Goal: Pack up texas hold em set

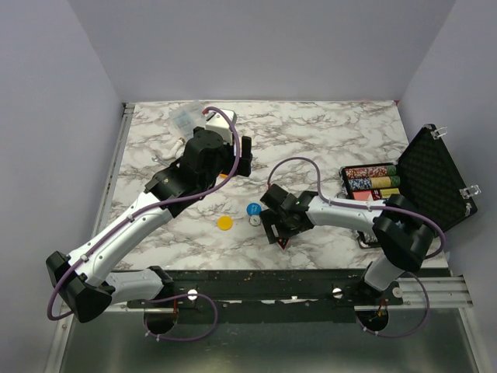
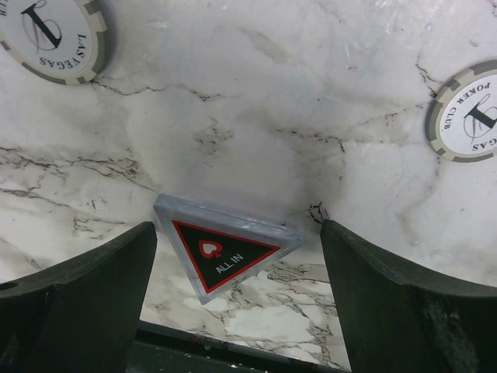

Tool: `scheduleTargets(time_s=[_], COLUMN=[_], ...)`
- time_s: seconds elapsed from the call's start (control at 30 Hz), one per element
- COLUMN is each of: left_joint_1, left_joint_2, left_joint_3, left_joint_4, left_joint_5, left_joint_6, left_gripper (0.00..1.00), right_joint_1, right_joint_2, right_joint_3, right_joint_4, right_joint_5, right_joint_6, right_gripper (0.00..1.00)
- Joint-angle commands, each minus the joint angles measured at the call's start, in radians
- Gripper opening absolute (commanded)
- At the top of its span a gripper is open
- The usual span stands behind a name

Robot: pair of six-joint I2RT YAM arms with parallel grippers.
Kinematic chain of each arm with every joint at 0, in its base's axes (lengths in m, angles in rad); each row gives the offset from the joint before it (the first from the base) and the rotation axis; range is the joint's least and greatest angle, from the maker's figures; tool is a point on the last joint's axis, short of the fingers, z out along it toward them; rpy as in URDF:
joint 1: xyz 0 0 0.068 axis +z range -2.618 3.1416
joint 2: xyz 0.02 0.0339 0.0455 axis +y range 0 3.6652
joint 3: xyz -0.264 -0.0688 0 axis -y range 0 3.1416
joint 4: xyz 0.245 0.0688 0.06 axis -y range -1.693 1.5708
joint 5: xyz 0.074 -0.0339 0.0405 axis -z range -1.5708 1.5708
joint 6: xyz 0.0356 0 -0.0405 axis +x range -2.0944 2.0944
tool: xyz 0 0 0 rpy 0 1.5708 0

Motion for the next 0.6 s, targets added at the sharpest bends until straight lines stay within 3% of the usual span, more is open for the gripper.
scheduleTargets(time_s=[0.0,0.17,0.57], left_joint_1=[0.002,0.002,0.002], left_joint_2=[0.000,-0.004,-0.007], left_joint_3=[0.034,0.033,0.035], left_joint_4=[-0.020,-0.019,-0.021], left_joint_5=[0.028,0.026,0.028], left_joint_6=[-0.011,-0.011,-0.009], left_gripper=[0.98,0.98,0.99], right_joint_1=[0.032,0.050,0.072], right_joint_2=[0.074,0.088,0.074], right_joint_3=[0.026,0.036,0.044], right_joint_4=[-0.062,-0.071,-0.121], right_joint_5=[0.088,0.088,0.107], right_joint_6=[0.009,0.033,0.074], right_gripper=[0.87,0.83,0.84])
